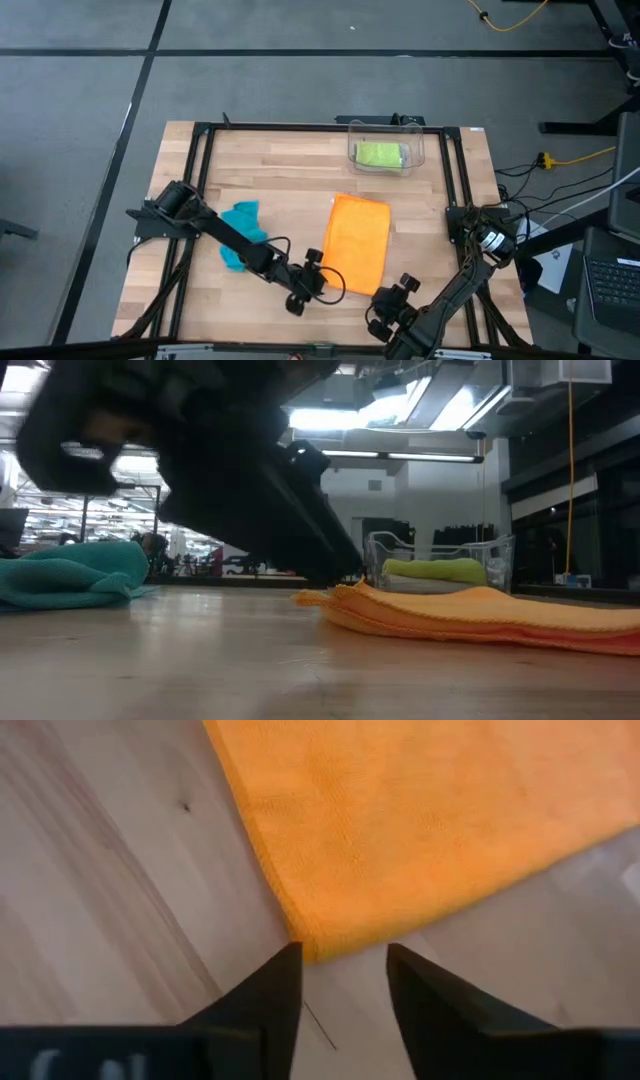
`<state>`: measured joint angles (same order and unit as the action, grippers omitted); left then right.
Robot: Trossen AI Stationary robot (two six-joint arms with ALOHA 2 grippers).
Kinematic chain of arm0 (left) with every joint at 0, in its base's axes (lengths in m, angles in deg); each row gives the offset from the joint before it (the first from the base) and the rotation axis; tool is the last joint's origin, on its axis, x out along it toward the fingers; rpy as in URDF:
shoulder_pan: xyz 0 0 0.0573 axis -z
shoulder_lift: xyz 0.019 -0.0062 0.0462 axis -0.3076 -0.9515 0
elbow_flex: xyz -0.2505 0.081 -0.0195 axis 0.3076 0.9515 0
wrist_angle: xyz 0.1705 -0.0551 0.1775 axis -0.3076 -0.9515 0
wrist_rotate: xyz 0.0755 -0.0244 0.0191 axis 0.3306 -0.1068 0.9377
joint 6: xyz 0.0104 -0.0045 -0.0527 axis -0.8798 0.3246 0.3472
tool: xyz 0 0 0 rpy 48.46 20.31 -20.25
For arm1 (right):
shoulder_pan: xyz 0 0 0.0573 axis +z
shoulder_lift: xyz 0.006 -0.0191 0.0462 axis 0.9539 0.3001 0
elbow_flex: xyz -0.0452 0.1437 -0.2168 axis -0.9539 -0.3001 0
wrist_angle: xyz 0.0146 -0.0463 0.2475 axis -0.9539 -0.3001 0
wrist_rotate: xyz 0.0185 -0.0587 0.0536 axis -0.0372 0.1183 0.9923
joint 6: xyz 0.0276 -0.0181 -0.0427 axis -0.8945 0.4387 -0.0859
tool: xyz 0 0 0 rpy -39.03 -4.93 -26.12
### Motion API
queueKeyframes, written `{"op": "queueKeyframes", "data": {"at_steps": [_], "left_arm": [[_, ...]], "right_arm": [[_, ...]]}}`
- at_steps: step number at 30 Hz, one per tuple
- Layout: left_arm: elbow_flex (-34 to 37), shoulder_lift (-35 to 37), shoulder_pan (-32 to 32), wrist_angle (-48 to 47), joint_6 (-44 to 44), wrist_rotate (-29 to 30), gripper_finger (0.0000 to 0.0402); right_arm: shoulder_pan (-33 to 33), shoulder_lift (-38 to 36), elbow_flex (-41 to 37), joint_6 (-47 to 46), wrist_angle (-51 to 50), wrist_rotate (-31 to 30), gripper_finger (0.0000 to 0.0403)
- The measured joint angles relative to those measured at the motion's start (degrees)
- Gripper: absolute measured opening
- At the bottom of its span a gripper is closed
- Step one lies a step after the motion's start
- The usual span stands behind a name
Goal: Fold microfiber towels
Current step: Fold the orange microfiber
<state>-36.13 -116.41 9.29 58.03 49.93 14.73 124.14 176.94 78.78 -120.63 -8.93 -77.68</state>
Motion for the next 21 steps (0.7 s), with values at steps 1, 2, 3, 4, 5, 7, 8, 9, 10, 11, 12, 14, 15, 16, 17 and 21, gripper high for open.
{"op": "queueKeyframes", "data": {"at_steps": [1,2,3,4,5,7,8,9,10,11,12,14,15,16,17,21], "left_arm": [[0.0,-0.1,-0.02,0.01,-0.27,1.24,0.0155],[0.0,-0.1,-0.02,-0.1,-0.68,2.73,0.0156],[0.0,-0.1,-0.06,0.23,-1.07,3.81,0.0156],[0.0,-0.06,-0.14,0.39,-1.31,4.79,0.0156],[0.0,-0.04,-0.24,0.42,-1.33,5.47,0.0156],[0.0,-0.04,-0.64,-0.01,-1.47,5.6,0.0156],[0.0,-0.08,-0.87,-0.61,-1.46,5.4,0.0156],[0.0,-0.38,-1.18,-0.79,-1.45,4.73,0.0157],[0.0,-0.73,-1.43,-0.98,-1.44,4.02,0.0157],[0.0,-0.87,-1.46,-1.57,-1.46,4.01,0.0157],[0.02,-0.87,-1.48,-1.67,-1.53,3.94,0.0157],[-0.06,-0.7,-1.44,-1.24,-2.48,3.95,0.0157],[-0.07,-0.69,-1.3,-1.44,-2.72,3.95,0.0157],[-0.07,-0.71,-1.18,-1.87,-2.77,3.92,0.0157],[-0.07,-0.72,-1.17,-2.17,-2.76,3.88,0.0157],[-0.07,-0.71,-1.26,-4.74,-2.51,4.27,0.0157]], "right_arm": [[-0.05,0.0,0.0,0.0,0.08,0.07,0.0154],[-0.07,0.0,0.0,0.0,0.13,0.06,0.0167],[-0.15,0.0,0.03,0.01,0.1,0.04,0.0181],[-0.19,0.0,0.16,0.2,0.03,-0.06,0.0195],[-0.22,0.0,0.23,0.53,0.24,-0.2,0.0208],[-0.23,0.0,0.22,2.71,1.13,-0.26,0.0229],[-0.23,0.0,0.22,4.38,1.58,-0.2,0.0237],[-0.23,0.0,0.22,6.24,2.09,-0.05,0.0244],[-0.25,0.0,0.22,7.94,2.59,0.26,0.0248],[-0.23,0.0,0.22,9.62,2.98,0.35,0.025],[-0.23,0.0,0.22,10.99,3.22,0.28,0.0251],[-0.23,0.0,0.22,13.72,3.63,-0.33,0.0252],[-0.29,0.0,0.16,14.73,4.0,-0.34,0.0252],[-0.38,0.0,0.03,15.59,4.6,-0.33,0.0252],[-0.46,0.0,-0.04,16.43,4.95,-0.35,0.0252],[-1.12,0.0,-0.11,16.61,5.38,-0.33,0.0252]]}}
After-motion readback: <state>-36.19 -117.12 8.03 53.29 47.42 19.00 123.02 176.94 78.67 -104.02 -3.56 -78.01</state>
